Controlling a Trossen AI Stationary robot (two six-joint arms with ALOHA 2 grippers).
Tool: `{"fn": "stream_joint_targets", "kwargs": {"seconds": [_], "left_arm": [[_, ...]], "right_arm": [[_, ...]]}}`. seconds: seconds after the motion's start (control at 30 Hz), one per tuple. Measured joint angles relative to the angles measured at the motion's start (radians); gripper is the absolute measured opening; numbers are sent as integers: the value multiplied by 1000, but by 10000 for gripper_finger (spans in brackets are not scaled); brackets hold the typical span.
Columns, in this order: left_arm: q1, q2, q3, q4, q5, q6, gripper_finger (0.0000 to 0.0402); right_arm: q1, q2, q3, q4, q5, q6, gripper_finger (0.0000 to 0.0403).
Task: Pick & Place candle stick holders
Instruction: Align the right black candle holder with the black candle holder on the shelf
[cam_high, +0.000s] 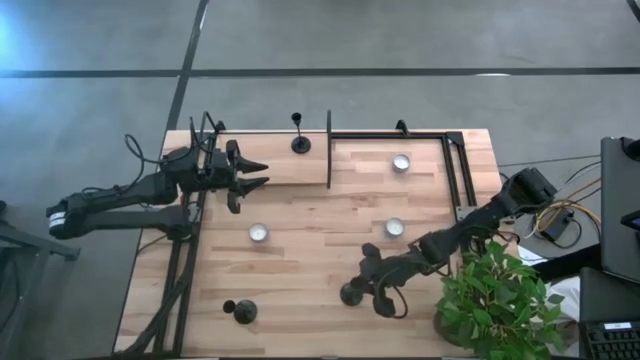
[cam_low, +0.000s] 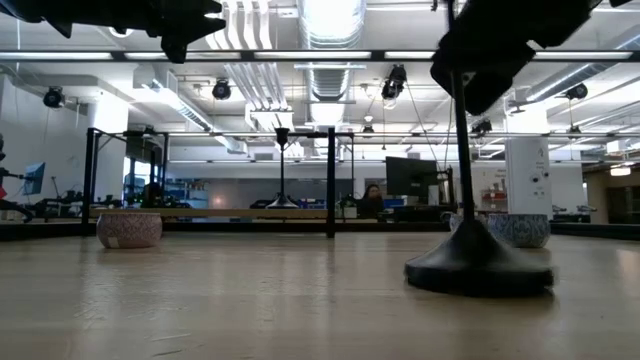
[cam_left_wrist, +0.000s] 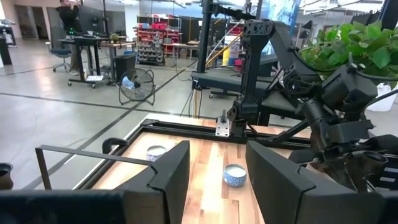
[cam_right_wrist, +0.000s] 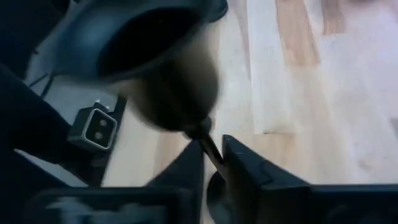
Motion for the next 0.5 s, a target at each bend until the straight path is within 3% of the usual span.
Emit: {"fn": "stream_joint_targets", "kwargs": {"seconds": [0.2,0.37,0.5], "left_arm": [[0,0,0,-28,-3,-31,163],[0,0,0,-54,-3,-33,163],[0,3,0,-55,-2,-51,163]], "right_arm": [[-42,-44,25,-70,-19,-8,13],[-136,-127,89,-236,-11,-40,11],[-231,-196,168,-231,-25,-99,11]]}}
